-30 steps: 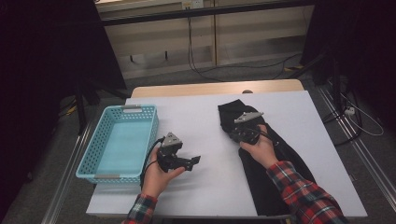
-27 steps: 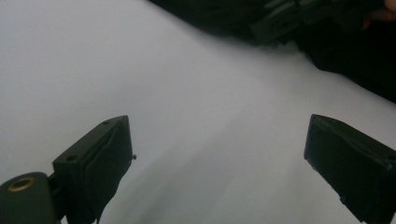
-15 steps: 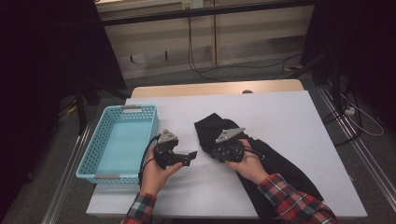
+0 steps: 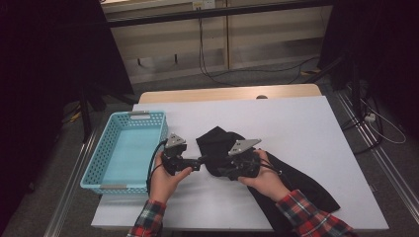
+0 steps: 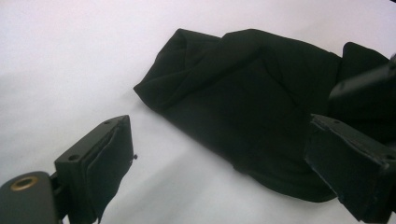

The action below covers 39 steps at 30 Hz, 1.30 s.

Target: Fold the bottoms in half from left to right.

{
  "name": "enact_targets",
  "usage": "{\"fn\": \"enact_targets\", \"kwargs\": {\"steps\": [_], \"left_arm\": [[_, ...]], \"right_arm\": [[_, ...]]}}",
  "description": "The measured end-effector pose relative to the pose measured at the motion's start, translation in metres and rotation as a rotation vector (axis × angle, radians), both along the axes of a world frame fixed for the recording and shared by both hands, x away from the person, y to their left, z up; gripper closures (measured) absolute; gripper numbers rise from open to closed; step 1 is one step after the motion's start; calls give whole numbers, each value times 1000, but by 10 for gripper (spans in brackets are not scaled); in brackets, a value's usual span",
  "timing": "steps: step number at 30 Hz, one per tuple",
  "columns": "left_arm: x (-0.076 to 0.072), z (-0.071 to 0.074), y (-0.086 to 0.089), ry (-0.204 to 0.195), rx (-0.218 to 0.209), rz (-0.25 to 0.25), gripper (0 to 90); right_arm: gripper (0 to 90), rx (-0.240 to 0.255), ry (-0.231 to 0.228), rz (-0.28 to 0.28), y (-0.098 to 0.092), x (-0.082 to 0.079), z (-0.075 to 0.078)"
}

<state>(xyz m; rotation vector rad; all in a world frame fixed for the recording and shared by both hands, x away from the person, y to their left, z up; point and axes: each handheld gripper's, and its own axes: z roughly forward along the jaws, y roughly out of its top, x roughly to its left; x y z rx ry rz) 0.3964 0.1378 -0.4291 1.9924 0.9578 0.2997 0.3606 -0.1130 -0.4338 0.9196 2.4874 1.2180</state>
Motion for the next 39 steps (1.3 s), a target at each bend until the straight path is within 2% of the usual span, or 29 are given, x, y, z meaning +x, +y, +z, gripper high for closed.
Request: {"fn": "enact_targets", "kwargs": {"steps": [1,5,11,15,19,22,24,26,29,32,34,35,36,39], "left_arm": [[0,0,0,-4,2,-3,86],[1,-1,-2,-3,3,-3,87],[2,-3,-2,4,10,-5,91],[2,-3,-2,6,11,-5,92],[2,-4,-2,1,18,-6,95],[4,-4,-2,-2,19,-2,98],[4,-4,-1,-4,16,3,101],[5,-3,0,-9,17,8,104],[5,-4,0,-13,26,4,118],[8,-5,-2,-17,30,1,158],[11,-6,-4,-20,38,-9,188],[13,-6,-5,-29,44,-18,229],[15,-7,-5,-41,67,-27,277],[21,-10,-9,-45,82,-36,348]], "right_arm": [[454,10,-3,-20,-4,2,2],[437,1,-19,-101,-22,14,5],[433,8,-7,-224,-47,33,1],[438,25,20,-310,-59,50,-7],[491,54,51,-350,-63,62,-16],[561,64,89,-335,-59,68,-21],[731,81,91,-312,-56,69,-23],[824,83,83,-299,-54,68,-22],[854,117,54,-262,-52,62,-14],[858,120,34,-211,-49,52,-4],[860,107,17,-196,-48,46,2],[860,115,16,-188,-48,44,5],[860,118,6,-193,-50,43,7],[861,129,-15,-205,-57,41,14]]}}
